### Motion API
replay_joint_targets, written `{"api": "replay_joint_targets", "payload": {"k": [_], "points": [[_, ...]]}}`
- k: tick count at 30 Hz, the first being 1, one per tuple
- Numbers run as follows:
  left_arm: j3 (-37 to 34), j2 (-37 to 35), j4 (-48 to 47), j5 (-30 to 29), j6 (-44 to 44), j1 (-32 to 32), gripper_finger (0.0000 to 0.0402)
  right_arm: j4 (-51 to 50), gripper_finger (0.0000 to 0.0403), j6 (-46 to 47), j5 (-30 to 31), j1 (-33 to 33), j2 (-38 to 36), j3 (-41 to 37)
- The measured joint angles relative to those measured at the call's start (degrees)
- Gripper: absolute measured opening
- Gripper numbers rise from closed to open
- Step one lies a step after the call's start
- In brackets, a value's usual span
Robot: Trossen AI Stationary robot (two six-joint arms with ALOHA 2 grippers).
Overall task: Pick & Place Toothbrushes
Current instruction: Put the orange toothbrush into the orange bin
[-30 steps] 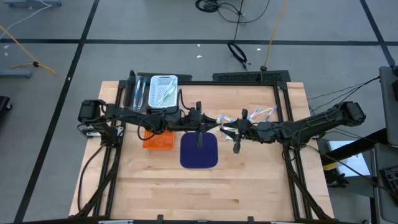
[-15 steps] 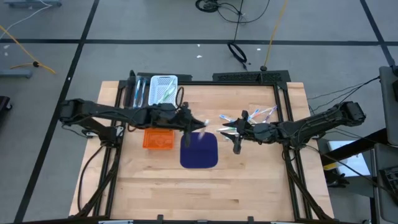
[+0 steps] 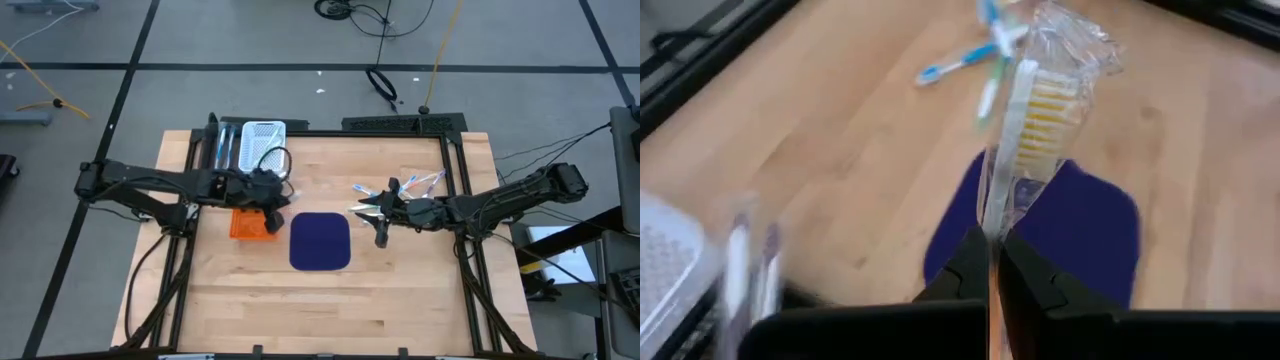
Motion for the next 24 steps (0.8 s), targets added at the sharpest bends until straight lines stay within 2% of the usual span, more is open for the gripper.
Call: {"api": "replay_joint_targets", "payload": {"k": [4,9,24], "points": [[-0.03,0.07,-9.87,-2.73,-4.83,0.02,0.0000,0.21,0.0160,-0.03,0.00,0.00,0.00,-0.61],[0.06,-0.04,-17.76,-4.25,-9.89,0.02,0.0000,0.14,0.0160,-0.04,0.01,0.00,0.00,-1.11],[0.09,2.41,-23.49,-6.17,-12.64,-0.02,0.0000,0.11,0.0160,-0.02,0.00,0.01,0.00,-1.16]]}}
